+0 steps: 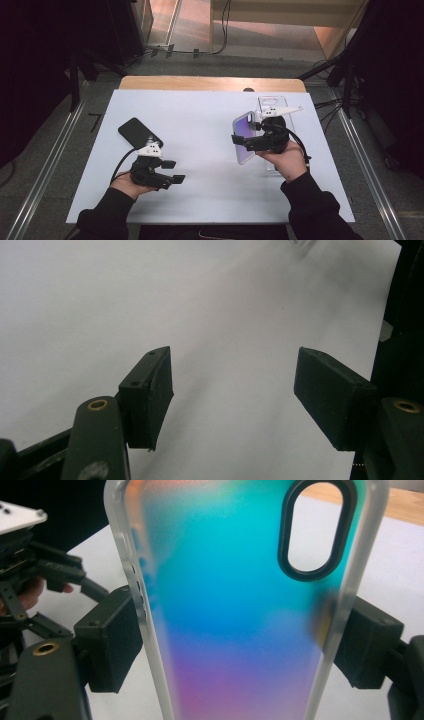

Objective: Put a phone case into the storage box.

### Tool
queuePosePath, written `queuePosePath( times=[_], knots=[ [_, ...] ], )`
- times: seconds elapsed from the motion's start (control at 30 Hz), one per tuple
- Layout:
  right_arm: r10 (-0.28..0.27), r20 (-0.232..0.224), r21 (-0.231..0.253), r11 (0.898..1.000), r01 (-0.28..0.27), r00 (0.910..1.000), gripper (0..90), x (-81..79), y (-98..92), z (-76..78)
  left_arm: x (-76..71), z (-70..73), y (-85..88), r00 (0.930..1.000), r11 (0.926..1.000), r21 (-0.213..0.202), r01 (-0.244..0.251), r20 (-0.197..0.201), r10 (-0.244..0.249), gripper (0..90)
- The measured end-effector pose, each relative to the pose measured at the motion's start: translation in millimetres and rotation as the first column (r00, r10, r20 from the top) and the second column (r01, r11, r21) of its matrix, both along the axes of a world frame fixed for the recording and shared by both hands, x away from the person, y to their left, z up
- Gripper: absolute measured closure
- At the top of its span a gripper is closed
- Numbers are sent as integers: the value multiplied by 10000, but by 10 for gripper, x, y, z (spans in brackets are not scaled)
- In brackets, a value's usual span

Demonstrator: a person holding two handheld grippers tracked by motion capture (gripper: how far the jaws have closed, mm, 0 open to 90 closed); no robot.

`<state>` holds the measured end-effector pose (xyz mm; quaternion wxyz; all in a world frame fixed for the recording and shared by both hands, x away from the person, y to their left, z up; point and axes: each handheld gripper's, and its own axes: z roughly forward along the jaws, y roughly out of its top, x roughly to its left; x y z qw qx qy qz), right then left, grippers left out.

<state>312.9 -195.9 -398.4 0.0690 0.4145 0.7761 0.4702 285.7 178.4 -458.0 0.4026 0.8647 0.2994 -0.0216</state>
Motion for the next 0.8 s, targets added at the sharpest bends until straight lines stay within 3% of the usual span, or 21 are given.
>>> queuePosePath(
  times=[0.13, 0.5, 0.8],
  knots=[
    [-414, 92, 52, 9991, 414, 9991, 157, 15, -88, 52, 4, -5, 35, 9992, 9992, -123, -393, 1, 393, 319],
    [-1434, 235, 223, 9895, 1429, 9894, 157, 106, -348, 144, -6, -24, 87, 9974, 9974, 6, -723, -61, 723, 320],
    [-2618, 484, 117, 9651, 2615, 9639, 157, 199, -563, 138, -16, -36, 132, 9961, 9962, -19, -873, -85, 873, 319]
  ],
)
